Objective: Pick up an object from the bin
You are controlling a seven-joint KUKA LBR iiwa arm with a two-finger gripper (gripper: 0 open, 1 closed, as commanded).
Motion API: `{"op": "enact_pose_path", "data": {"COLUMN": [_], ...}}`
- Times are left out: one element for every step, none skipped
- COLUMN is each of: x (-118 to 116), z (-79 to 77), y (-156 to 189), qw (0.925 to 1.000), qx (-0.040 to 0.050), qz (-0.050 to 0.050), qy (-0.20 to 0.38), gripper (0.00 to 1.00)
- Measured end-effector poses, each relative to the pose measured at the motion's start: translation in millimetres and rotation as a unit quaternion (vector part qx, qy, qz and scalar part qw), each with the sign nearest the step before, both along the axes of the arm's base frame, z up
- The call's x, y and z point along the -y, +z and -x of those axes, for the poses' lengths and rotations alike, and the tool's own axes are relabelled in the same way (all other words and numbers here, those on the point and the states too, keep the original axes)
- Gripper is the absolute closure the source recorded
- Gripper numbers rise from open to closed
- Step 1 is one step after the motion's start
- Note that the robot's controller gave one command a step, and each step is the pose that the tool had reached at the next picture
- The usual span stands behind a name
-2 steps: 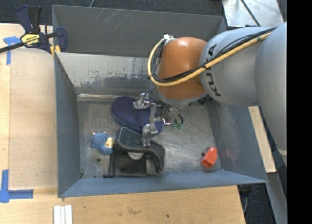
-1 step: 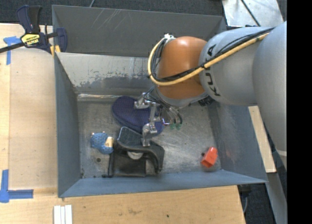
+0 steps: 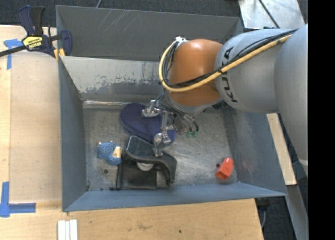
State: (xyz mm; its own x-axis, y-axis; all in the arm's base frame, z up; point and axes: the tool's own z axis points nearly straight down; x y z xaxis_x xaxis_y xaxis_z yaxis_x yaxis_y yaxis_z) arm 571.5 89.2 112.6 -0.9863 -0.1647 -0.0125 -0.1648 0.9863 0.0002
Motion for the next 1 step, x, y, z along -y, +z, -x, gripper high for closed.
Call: {"op": "enact_pose_path", "data": {"x": [-0.1], "z": [-0.1], "y": [0.0], "qw": [1.0], "qx": [0.0], "qz": [0.0], "qy": [0.001], "gripper": [0.0]}}
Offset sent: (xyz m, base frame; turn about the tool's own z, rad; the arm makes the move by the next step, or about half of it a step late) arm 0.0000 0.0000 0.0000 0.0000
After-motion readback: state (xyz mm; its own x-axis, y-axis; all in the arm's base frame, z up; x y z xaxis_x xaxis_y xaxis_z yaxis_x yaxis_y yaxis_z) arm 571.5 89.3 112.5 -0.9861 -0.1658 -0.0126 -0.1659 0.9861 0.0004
